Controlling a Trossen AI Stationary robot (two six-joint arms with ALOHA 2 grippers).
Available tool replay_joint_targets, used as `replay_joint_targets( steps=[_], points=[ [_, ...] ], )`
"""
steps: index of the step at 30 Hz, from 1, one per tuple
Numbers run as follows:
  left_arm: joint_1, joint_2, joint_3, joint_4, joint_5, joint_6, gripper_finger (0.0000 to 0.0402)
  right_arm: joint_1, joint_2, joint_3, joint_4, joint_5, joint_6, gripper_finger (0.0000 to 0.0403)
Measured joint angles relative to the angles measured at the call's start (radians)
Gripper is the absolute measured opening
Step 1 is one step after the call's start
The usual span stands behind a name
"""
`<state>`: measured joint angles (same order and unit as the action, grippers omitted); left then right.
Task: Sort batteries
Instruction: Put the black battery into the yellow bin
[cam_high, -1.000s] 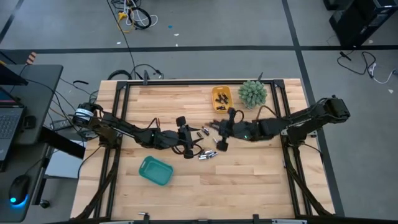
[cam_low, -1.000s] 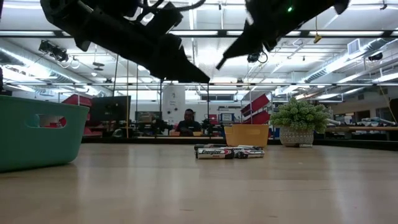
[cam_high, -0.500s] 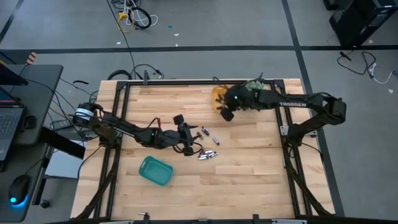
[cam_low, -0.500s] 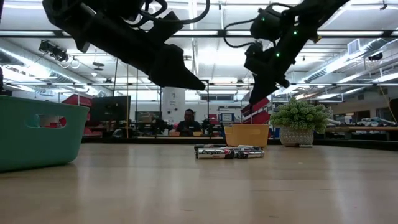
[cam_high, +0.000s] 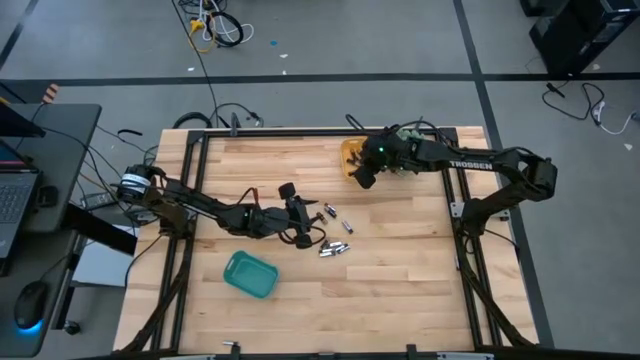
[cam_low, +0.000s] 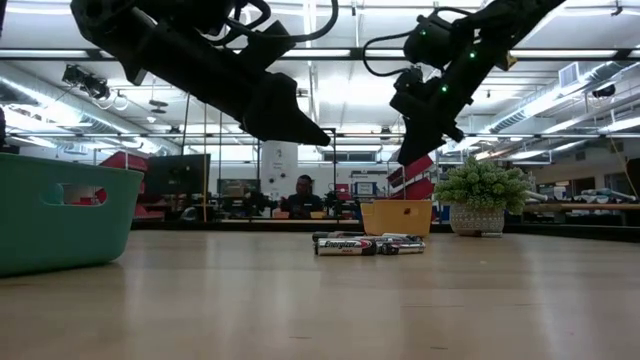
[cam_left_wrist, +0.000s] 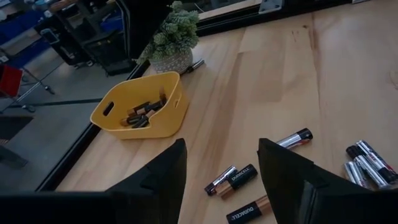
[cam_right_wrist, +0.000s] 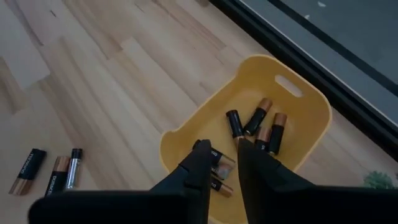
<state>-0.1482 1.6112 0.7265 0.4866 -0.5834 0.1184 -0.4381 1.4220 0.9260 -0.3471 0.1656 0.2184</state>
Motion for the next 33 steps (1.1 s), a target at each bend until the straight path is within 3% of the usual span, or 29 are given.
replay_joint_targets(
  steps=[7, 9, 18, 24, 33],
  points=[
    [0.000, 0.000, 0.000, -0.044, 0.004, 0.002, 0.0193, 0.032, 0.000, 0.000, 0.041, -0.024, -0.020, 0.0067],
    [0.005, 0.000, 0.000, -0.079, 0.050, 0.007, 0.0193, 0.063, -0.001, 0.000, 0.051, -0.029, -0.032, 0.0066],
    [0.127, 0.000, 0.000, -0.150, 0.488, 0.255, 0.0193, 0.215, -0.002, 0.000, 0.077, -0.030, -0.039, 0.0067],
    [0.270, 0.058, 0.000, -0.137, 0.721, 0.304, 0.0193, 0.302, -0.002, 0.000, 0.076, -0.030, -0.037, 0.0064],
    [0.312, 0.186, 0.009, -0.048, 0.762, 0.283, 0.0193, 0.371, -0.002, -0.001, 0.074, -0.030, -0.008, 0.0064]
  ],
)
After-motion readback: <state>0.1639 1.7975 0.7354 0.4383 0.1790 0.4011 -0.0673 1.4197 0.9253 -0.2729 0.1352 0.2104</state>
